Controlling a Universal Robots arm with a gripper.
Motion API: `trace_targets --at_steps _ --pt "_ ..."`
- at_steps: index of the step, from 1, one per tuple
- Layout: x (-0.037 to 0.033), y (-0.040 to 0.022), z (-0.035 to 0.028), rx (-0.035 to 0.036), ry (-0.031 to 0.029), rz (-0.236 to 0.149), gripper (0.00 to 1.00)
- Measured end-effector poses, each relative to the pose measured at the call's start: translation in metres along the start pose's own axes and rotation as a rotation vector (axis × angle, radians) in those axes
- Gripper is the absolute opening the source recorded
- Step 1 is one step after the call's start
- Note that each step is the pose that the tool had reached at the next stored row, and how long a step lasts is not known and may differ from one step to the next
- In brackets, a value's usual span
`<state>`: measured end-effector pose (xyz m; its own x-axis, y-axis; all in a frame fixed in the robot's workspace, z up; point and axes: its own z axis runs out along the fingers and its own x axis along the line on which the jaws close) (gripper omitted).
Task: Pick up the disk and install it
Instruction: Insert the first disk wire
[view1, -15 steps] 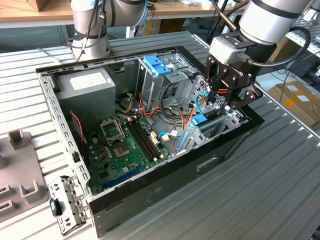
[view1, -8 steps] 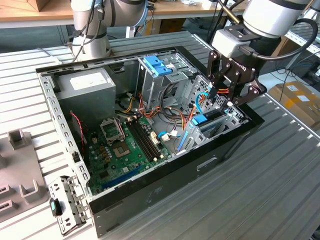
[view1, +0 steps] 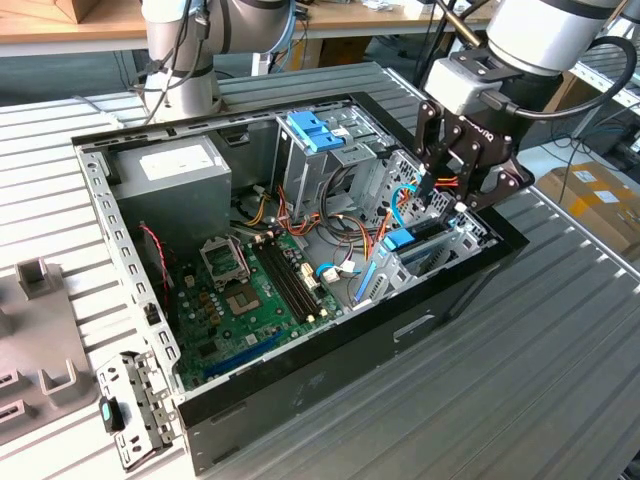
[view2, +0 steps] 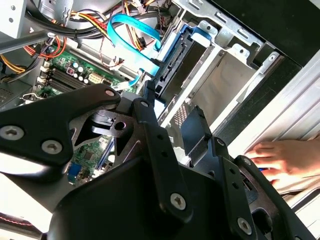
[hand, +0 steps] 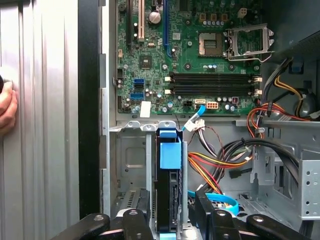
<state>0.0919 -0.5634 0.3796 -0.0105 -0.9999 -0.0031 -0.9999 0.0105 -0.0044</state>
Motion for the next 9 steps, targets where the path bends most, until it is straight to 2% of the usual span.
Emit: trace_targets --at_steps 3,9 --pt "-0.004 -0.0015 0.0001 0.0 0.0 0.0 0.49" --pt "-0.0057 -0.0115 0.002 0.0 0.0 0.0 0.49"
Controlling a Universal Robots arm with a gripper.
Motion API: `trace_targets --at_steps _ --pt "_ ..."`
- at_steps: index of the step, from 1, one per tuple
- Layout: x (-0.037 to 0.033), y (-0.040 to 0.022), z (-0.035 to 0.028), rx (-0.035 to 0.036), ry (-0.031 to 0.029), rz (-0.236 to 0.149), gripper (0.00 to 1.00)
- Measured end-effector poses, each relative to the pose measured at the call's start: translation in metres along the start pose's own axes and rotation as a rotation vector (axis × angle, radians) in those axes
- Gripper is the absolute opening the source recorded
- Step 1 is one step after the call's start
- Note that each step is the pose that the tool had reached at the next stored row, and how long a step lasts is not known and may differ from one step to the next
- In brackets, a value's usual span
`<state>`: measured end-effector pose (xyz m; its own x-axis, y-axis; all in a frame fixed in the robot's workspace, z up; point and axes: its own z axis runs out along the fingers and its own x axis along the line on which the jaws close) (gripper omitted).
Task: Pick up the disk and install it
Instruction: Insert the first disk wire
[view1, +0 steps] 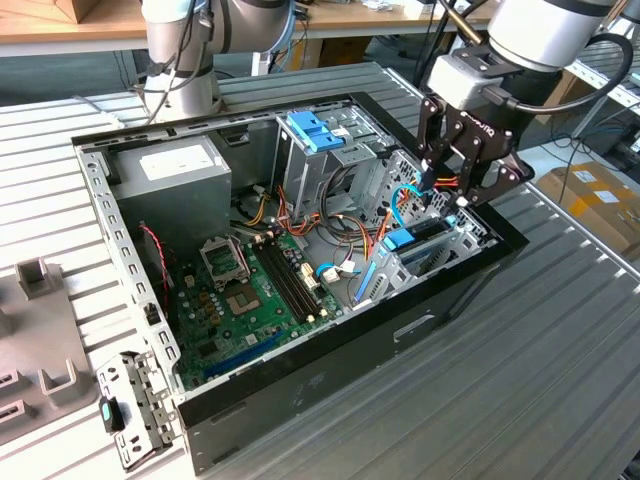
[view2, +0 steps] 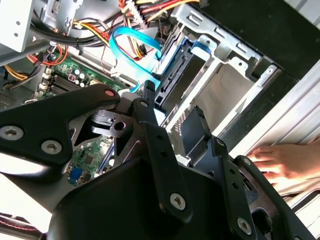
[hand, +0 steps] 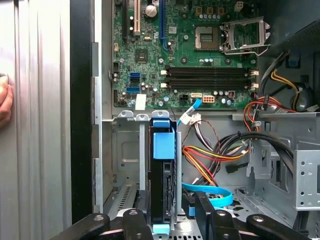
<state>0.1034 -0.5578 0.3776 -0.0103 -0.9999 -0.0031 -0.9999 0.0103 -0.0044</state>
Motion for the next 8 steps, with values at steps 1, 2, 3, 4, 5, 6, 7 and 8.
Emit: trace_targets --at_steps 1,2,3,4,5,6,7,8 --pt "-0.0002 -0.0014 0.0006 0.0 0.0 0.0 0.49" --pt "-0.0006 -0.0031 0.0013 0.0 0.0002 0.0 0.49" --pt "-0.001 -0.0043 0.0017 0.0001 0.0002 0.0 0.49" --pt "-0.0018 -0.0052 0.0021 0.0001 0.0002 0.0 0.49" --pt "-0.0024 -0.0057 0.0023 0.0 0.0 0.0 0.49" --pt "-0.003 -0.0061 0.0024 0.0 0.0001 0.0 0.49" --pt "-0.0036 -0.0062 0.0027 0.0 0.0001 0.0 0.49" --pt "-0.0042 -0.0062 0.0031 0.0 0.0001 0.0 0.49"
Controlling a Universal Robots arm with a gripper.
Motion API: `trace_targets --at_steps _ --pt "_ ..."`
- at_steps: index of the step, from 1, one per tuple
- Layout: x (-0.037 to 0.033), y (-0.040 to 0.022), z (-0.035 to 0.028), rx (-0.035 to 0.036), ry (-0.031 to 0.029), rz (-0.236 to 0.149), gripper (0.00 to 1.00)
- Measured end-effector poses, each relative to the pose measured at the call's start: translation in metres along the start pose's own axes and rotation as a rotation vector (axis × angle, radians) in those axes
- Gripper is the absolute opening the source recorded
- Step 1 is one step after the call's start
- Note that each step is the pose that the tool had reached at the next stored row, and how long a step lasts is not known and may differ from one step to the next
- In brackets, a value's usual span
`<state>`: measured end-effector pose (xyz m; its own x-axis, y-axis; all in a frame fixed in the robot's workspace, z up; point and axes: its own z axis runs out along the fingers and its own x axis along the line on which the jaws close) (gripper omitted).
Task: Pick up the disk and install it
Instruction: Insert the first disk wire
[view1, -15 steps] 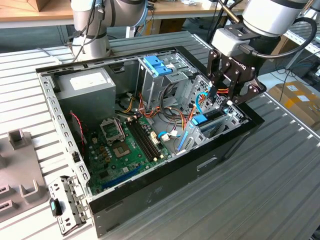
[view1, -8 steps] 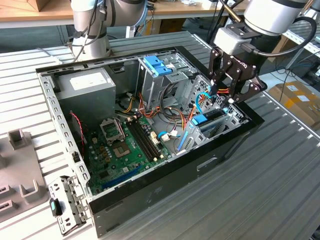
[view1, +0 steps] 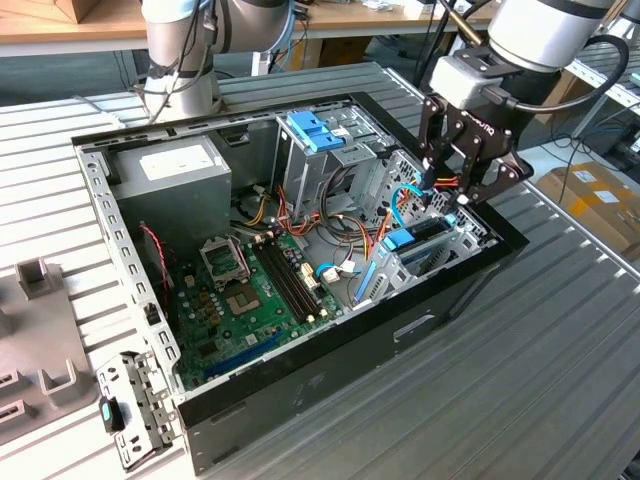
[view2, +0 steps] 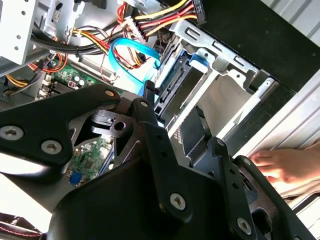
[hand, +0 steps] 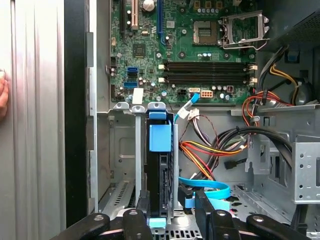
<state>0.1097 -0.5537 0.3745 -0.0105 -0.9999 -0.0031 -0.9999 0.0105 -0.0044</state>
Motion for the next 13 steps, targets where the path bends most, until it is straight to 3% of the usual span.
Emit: trace_targets --at_steps 8,13 --pt "-0.0016 -0.0001 0.0073 0.0 0.0015 0.0 0.49" --pt "-0.0016 -0.0001 0.0079 0.0 0.0015 0.0 0.49"
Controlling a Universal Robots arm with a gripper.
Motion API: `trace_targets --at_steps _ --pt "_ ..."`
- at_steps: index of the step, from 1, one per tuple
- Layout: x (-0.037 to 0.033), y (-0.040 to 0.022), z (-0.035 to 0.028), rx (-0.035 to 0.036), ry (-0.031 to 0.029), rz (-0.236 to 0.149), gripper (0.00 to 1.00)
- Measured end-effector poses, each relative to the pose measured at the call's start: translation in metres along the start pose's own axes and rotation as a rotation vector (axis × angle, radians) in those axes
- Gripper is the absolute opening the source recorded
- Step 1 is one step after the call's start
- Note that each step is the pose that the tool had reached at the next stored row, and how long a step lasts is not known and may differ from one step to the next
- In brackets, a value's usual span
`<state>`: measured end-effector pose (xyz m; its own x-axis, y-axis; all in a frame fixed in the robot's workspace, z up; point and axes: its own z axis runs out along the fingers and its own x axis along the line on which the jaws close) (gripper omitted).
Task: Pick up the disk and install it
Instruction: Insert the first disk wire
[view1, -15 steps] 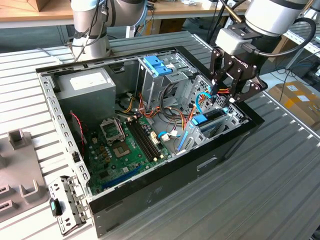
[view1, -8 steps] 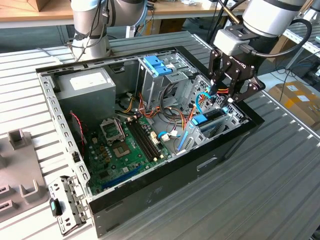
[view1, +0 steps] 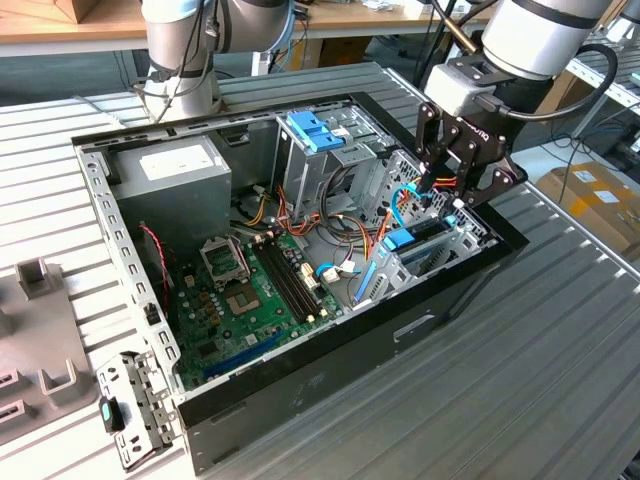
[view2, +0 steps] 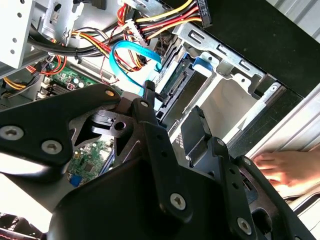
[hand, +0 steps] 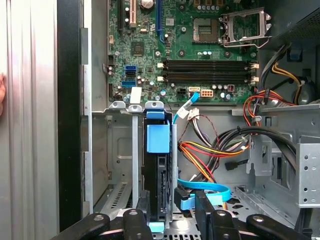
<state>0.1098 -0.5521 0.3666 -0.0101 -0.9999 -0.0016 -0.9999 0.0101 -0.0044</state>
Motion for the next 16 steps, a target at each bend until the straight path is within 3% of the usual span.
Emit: trace_targets --at_steps 2,4,5,7,14,15,16 --pt "0.0 0.0 0.0 0.0 0.0001 0.0 0.47" --pt "0.0 0.0 0.0001 0.0 0.0001 0.0 0.34" --pt "0.0 0.0 0.0001 0.0 0.0 0.0 0.34" --pt "0.0 0.0 0.0001 0.0 0.0 0.0 0.16" --pt "0.0 0.0001 0.0002 0.0003 -0.0007 0.0 0.16" --pt "0.0001 0.001 0.0004 0.0036 -0.0116 -0.001 0.16" --pt "0.0 0.0015 0.0004 0.0063 -0.0184 -0.003 0.16"
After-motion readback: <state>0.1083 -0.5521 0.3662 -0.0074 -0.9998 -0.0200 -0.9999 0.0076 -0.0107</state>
